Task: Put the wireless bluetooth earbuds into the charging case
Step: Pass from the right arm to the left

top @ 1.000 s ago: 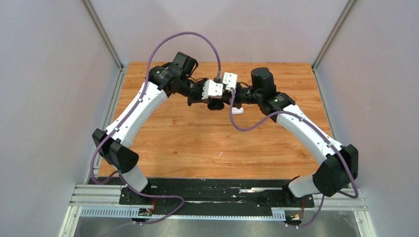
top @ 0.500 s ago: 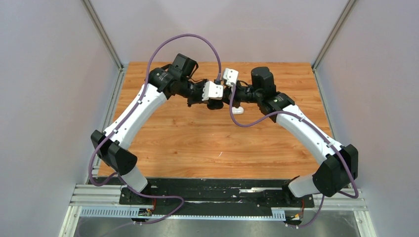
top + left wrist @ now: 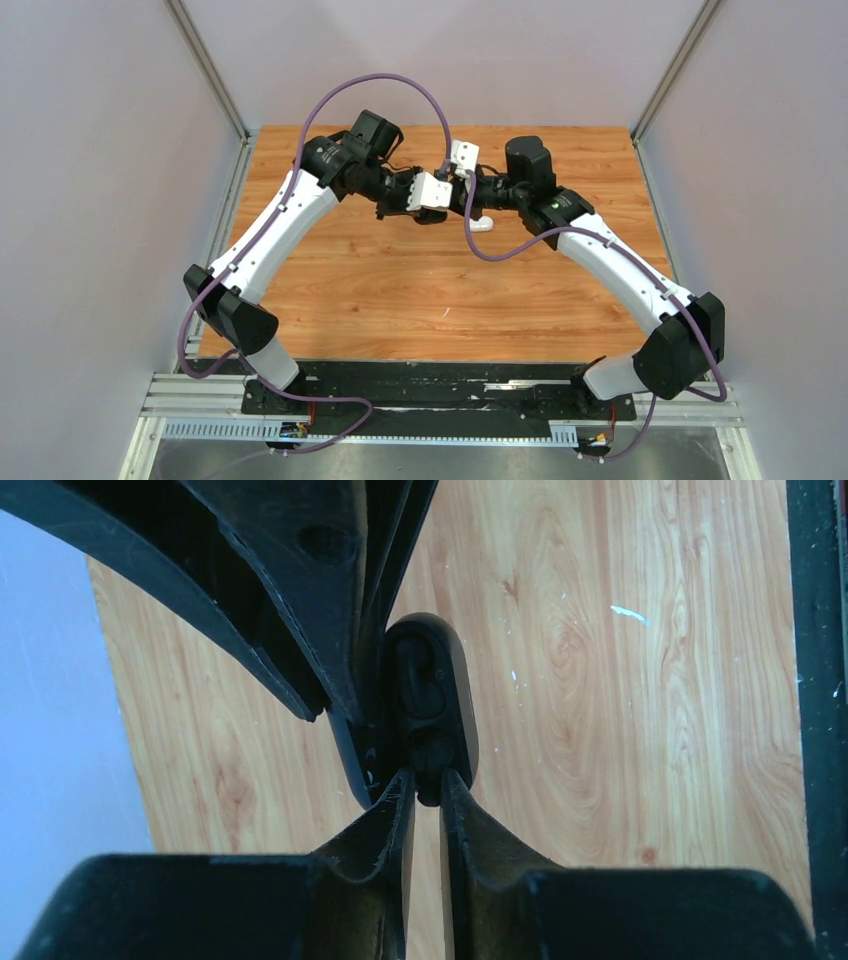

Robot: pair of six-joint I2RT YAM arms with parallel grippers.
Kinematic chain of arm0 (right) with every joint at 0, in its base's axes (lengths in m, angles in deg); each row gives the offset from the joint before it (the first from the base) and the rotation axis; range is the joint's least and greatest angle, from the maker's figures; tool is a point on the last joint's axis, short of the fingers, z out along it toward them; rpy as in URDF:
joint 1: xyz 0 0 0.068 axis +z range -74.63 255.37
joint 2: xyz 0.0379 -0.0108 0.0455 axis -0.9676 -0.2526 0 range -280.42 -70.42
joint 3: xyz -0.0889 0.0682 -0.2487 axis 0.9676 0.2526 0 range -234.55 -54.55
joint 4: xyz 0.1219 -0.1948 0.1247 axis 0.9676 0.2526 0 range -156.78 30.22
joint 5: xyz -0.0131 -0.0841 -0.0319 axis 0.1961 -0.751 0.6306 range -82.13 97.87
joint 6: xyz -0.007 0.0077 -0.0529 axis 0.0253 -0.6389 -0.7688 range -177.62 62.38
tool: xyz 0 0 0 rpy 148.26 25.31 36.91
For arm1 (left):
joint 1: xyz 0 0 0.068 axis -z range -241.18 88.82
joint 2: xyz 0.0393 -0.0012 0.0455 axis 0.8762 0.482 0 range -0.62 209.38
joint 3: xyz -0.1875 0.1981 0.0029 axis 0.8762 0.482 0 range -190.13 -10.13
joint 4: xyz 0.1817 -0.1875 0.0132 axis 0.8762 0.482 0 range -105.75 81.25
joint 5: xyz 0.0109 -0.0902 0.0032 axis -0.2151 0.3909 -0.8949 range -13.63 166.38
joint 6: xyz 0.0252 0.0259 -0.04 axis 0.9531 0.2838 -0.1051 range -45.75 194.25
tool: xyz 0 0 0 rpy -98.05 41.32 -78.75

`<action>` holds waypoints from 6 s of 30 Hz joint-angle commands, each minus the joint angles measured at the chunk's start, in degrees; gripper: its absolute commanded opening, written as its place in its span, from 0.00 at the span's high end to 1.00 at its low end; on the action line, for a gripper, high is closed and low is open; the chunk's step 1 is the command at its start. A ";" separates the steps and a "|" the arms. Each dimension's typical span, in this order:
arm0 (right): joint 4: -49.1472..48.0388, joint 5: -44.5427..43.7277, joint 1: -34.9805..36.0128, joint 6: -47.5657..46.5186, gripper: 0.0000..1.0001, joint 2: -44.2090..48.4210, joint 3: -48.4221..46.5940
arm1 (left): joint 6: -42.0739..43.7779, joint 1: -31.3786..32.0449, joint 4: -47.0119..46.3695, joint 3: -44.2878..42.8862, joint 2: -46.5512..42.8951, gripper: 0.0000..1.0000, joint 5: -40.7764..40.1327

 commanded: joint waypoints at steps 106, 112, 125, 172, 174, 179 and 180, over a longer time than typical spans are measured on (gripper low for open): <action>-16.00 -11.54 3.00 6.10 1.00 -2.71 -7.82 | -110.28 -22.13 -113.49 32.43 0.37 0.89 47.08; -15.96 -11.45 3.17 5.39 1.00 -2.68 -7.90 | -111.69 -22.09 -114.18 32.22 1.04 0.80 46.96; -16.45 -12.40 3.56 4.56 1.00 -2.84 -7.79 | -113.31 -22.17 -113.41 30.71 2.38 0.71 46.24; -10.39 -15.54 3.78 2.82 0.85 -1.39 -9.83 | -117.34 -22.30 -118.03 29.77 6.03 1.00 46.06; -9.06 -16.14 3.69 2.66 0.83 -0.77 -10.63 | -117.53 -22.30 -119.23 29.95 6.10 1.00 45.93; -6.32 -17.73 3.70 3.82 0.63 0.41 -11.07 | -117.62 -22.34 -120.84 30.08 6.28 1.00 46.04; -5.83 -18.28 3.64 4.19 0.61 0.56 -11.52 | -117.59 -22.34 -121.09 30.09 6.35 1.00 46.31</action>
